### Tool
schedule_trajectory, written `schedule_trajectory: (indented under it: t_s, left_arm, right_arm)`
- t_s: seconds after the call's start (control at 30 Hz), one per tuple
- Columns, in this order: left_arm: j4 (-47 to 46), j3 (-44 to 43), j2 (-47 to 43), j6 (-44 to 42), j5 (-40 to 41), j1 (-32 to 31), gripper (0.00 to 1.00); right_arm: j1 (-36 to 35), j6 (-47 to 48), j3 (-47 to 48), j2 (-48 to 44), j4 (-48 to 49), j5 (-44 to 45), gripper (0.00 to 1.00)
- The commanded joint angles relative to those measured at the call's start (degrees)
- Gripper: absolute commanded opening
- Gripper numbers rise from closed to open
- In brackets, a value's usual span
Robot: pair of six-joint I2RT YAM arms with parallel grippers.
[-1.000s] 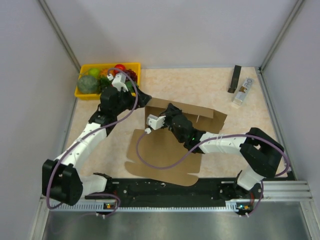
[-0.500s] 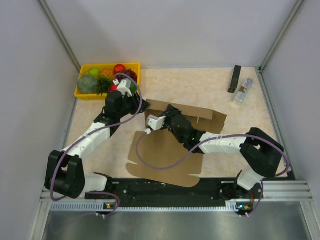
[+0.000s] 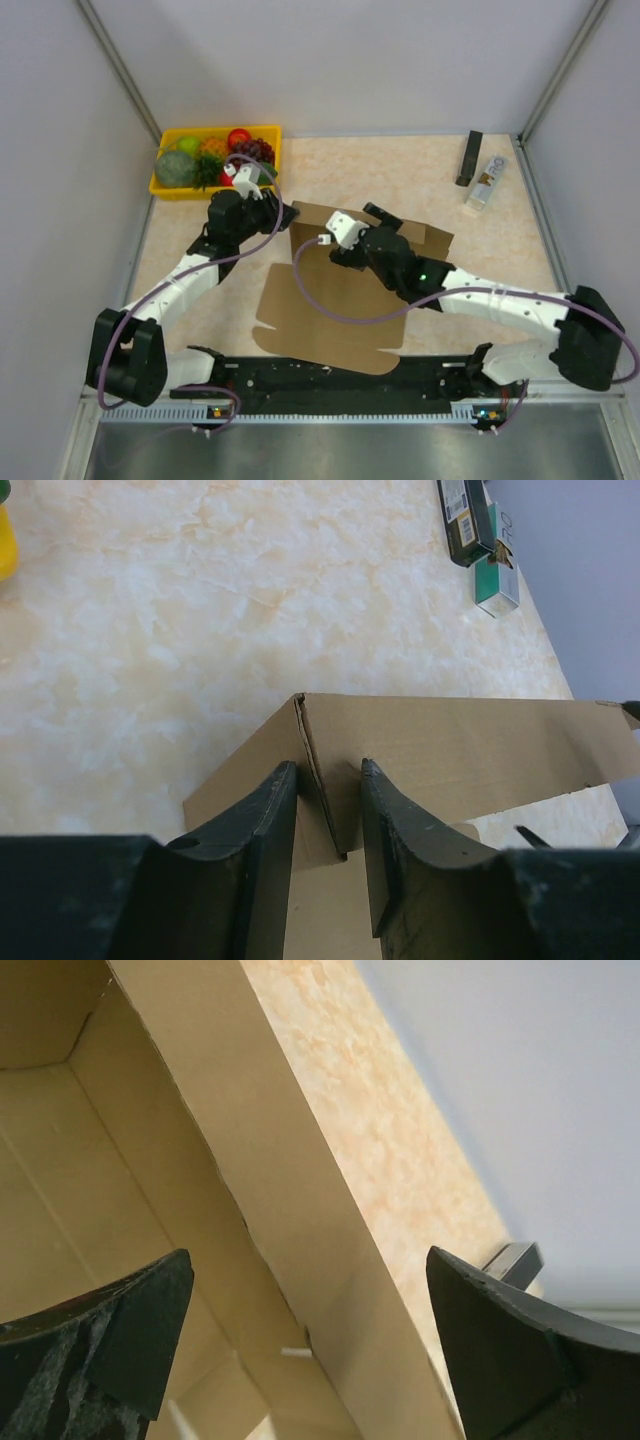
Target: Fold the paper box
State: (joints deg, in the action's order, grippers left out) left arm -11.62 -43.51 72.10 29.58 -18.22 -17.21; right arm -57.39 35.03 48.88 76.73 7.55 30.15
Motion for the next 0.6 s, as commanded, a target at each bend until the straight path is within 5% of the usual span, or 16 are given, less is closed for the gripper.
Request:
schedule_trajectory:
  t_s: [0.0, 0.17, 0.3, 0.57]
  left_arm:
    - [0.81, 2.2, -0.29, -0.93, -0.06, 0.34, 0.35]
    - [2.91, 1.58, 0.06, -0.93, -0.76, 0.34, 0.32]
    - [3.0, 2.37, -0.55, -0.41, -0.86, 0.34, 0.31]
    - [2.74, 3.25, -1.08, -0.14, -0.94, 0.34, 0.31]
  right_arm:
    - [-0.71, -20.57, 3.15, -9.04, -17.9, -0.44, 0.99]
    - [1.13, -34.38, 5.87, -16.24, -33.98, -7.64, 0.99]
    - [10.87, -54.42, 9.64, -20.03, -45.14, -21.43, 0.99]
    - [18.61, -68.34, 15.01, -25.14, -46.14, -24.08, 0.99]
